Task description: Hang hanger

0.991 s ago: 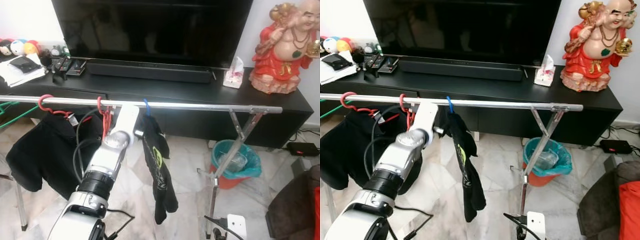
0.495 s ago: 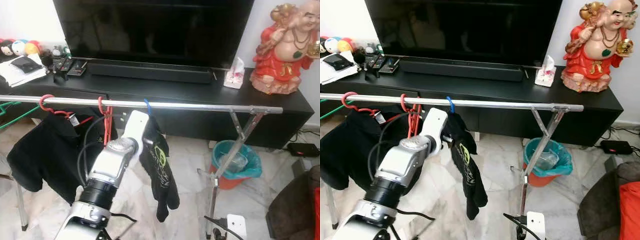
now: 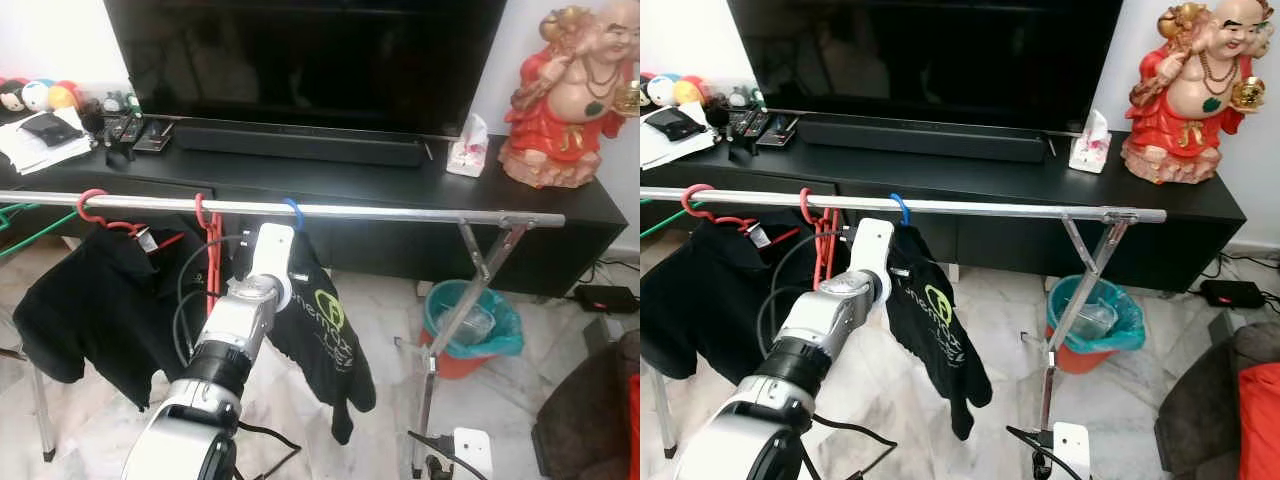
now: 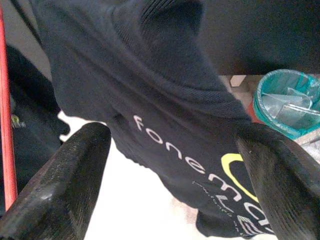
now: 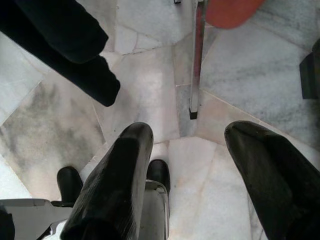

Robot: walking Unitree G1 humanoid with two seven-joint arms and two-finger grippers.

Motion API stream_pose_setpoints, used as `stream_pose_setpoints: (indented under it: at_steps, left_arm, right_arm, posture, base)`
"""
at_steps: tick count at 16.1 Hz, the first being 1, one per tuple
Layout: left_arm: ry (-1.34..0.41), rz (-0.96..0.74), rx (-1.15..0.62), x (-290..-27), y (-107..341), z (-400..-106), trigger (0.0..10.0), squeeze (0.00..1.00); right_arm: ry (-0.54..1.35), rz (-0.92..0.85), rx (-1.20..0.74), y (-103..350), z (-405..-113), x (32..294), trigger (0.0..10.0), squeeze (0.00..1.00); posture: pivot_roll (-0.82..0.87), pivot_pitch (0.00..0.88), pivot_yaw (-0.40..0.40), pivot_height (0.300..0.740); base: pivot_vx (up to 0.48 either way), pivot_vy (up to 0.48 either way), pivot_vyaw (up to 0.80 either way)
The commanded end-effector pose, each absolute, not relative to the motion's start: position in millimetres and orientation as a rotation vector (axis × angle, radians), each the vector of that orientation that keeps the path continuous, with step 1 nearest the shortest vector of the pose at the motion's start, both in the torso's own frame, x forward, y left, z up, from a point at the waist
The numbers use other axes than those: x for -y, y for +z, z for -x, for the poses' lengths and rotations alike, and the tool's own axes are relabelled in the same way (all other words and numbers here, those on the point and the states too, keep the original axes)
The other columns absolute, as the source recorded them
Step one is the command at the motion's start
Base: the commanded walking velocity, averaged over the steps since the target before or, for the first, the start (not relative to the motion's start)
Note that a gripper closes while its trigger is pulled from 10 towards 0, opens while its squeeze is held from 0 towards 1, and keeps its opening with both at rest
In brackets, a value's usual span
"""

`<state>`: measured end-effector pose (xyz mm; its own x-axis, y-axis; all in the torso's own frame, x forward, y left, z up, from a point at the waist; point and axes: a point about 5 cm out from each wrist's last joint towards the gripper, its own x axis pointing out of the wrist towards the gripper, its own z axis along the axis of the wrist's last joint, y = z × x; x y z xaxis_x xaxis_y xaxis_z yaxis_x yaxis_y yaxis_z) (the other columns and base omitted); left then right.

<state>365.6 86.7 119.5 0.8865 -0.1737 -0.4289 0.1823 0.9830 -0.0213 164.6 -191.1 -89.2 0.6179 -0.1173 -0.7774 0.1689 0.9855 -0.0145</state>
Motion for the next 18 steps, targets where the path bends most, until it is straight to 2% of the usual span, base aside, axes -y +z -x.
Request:
stream_pose_setpoints:
  at_steps: [1,4,9,14,15,18]
  left_arm:
    - [-0.170,-0.013,-0.438,-85,119,-369,10.0,0.00]
    - [-0.192,0.007,-0.428,-80,116,-371,10.0,0.00]
    - [-0.264,0.013,-0.355,-74,137,-378,10.0,0.00]
    - [-0.134,0.025,-0.393,-82,134,-385,10.0,0.00]
    - [-0.063,0.027,-0.396,-88,129,-386,10.0,0.00]
    - [-0.035,-0.002,-0.423,-95,121,-384,10.0,0.00]
  right_arm:
    - [-0.171,-0.069,-0.901,-90,-162,190,10.0,0.00]
    - [-0.176,-0.067,-0.901,-90,-162,191,10.0,0.00]
    - [-0.174,-0.062,-0.902,-90,-162,192,10.0,0.00]
    - [-0.171,-0.060,-0.902,-90,-162,192,10.0,0.00]
    - [-0.171,-0.061,-0.901,-90,-163,192,10.0,0.00]
    - [-0.170,-0.063,-0.901,-90,-163,191,10.0,0.00]
  posture:
    - [-0.16,0.000,-0.009,0.740]
    - [-0.16,0.000,-0.012,0.740]
    - [-0.15,0.000,-0.019,0.740]
    - [-0.15,0.000,-0.017,0.740]
    - [-0.15,0.000,-0.014,0.740]
    - [-0.15,0.000,-0.013,0.740]
  base:
    - [0.000,0.000,0.00]
    - [0.000,0.000,0.00]
    - [0.000,0.000,0.00]
    - [0.000,0.000,0.00]
    - [0.000,0.000,0.00]
    - [0.000,0.000,0.00]
